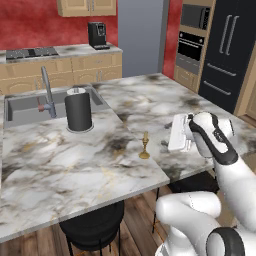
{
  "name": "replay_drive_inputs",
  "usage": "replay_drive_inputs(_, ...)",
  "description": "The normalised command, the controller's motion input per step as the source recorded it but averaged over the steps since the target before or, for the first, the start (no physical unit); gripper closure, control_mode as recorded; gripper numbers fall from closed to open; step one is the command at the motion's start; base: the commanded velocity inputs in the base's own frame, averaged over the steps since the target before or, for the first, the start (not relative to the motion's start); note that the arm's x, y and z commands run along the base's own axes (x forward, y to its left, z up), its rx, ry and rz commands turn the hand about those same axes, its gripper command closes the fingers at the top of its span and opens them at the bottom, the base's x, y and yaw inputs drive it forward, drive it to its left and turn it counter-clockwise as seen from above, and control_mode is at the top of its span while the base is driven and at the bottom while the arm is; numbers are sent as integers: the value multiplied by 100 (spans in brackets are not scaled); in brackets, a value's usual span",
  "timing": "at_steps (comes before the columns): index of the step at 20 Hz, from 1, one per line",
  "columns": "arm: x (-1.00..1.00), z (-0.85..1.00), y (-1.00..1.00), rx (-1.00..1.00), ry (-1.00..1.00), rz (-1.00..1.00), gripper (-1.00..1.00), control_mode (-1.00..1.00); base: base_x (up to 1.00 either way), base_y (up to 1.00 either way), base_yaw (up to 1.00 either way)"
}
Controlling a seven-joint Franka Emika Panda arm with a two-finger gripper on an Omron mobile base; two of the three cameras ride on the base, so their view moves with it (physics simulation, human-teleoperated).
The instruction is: Get the candle and the liquor from the cabinet and move them to the dining counter.
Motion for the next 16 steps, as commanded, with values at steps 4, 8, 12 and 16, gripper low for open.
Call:
replay_drive_inputs(4,-72,40,17,0,0,0,-100,-100,0,0,0)
replay_drive_inputs(8,-65,39,27,0,1,0,-100,-100,0,0,0)
replay_drive_inputs(12,-57,28,34,-2,0,0,-100,-100,0,0,0)
replay_drive_inputs(16,-44,4,39,-4,0,0,-100,-100,0,0,0)
